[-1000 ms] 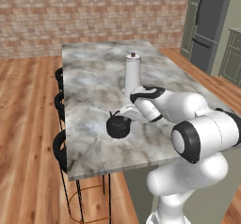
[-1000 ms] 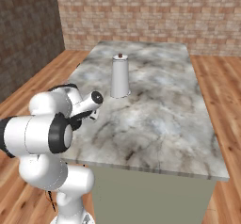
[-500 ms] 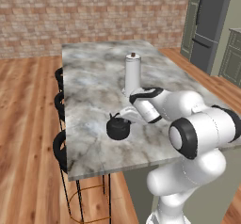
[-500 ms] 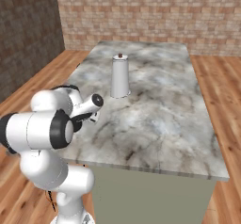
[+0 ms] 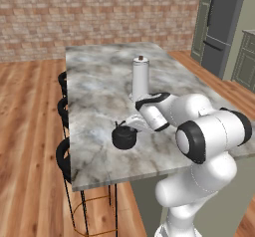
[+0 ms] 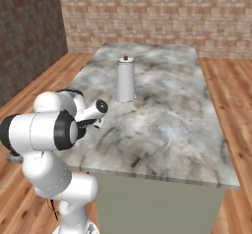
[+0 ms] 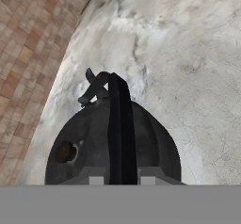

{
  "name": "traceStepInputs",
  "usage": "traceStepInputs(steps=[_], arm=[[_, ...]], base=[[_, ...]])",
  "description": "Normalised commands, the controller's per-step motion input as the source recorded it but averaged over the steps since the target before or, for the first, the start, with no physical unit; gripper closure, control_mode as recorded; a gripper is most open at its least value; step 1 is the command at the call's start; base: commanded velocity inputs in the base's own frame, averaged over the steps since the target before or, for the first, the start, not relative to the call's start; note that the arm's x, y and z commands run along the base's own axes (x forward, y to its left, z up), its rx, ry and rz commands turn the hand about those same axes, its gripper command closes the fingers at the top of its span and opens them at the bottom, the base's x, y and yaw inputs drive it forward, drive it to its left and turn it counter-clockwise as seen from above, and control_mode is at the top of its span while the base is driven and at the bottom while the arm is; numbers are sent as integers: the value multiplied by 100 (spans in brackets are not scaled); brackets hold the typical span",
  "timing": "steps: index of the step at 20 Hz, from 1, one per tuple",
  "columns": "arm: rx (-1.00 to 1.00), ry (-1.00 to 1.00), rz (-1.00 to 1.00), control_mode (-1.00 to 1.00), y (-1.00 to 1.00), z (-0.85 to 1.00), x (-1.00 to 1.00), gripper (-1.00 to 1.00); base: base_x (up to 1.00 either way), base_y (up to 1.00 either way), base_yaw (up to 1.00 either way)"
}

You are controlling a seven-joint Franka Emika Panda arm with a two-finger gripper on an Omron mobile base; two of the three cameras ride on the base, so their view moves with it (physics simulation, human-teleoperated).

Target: The kettle is done boiling. Turn off the stove, then wait for 300 timesteps before moving the kettle to the dining table.

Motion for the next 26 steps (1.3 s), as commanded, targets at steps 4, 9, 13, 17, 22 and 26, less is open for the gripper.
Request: traceStepInputs(steps=[4,9,13,17,22,26], arm=[[0,0,0,-100,2,-11,5,100],[0,0,0,-100,5,-11,6,100],[0,0,0,-100,5,-12,6,100],[0,0,0,-100,6,-13,3,-100],[0,0,0,-100,9,-5,0,-100],[0,0,0,-100,0,0,-1,-100]], base=[[0,0,0],[0,0,0],[0,0,0],[0,0,0],[0,0,0],[0,0,0]])
